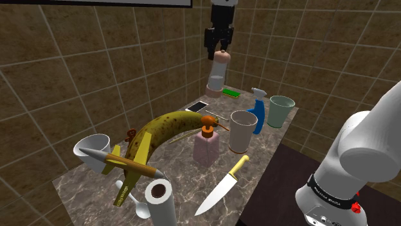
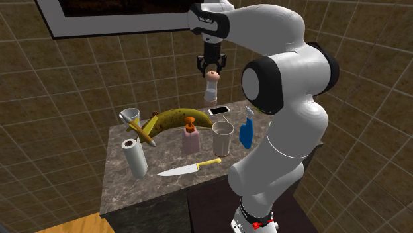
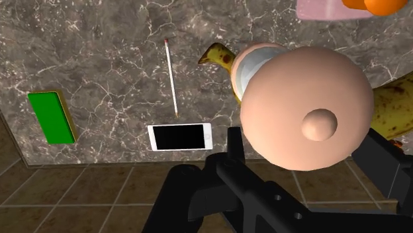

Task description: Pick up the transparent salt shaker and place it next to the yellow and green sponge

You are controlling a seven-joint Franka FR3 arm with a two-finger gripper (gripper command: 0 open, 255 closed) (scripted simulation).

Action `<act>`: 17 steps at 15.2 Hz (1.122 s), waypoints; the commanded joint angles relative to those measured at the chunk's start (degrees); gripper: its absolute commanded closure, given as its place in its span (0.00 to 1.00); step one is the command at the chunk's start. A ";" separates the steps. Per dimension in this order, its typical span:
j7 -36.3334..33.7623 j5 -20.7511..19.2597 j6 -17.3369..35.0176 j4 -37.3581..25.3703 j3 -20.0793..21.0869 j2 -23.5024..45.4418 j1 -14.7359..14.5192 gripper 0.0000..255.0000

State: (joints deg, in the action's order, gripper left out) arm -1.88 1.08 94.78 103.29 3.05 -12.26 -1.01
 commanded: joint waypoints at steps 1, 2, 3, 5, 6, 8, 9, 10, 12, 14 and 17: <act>-0.06 -0.03 -1.57 -2.08 0.02 0.52 0.00 1.00; -0.07 -0.04 -2.37 -3.10 0.02 0.74 0.00 1.00; -0.09 -0.06 -3.17 -4.14 0.02 0.97 0.00 1.00; 1.25 -0.13 -3.01 -3.94 -0.80 0.95 0.54 1.00; 2.60 -0.20 -2.42 -3.24 -1.61 0.86 1.07 1.00; 5.29 -0.35 -1.26 -2.06 -3.24 0.88 2.13 1.00; 6.62 -0.42 -0.69 -1.57 -4.04 0.98 2.67 1.00; 7.96 -0.49 -0.13 -1.15 -4.85 1.14 3.20 1.00; 10.62 -0.60 0.97 -0.53 -6.46 1.64 4.27 1.00; 13.27 -0.67 2.03 -0.17 -8.05 2.39 5.34 1.00; 17.25 -0.63 3.55 -0.15 -10.43 3.95 6.92 1.00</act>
State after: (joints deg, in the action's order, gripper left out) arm 13.90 0.41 97.99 103.71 -6.55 -9.22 5.37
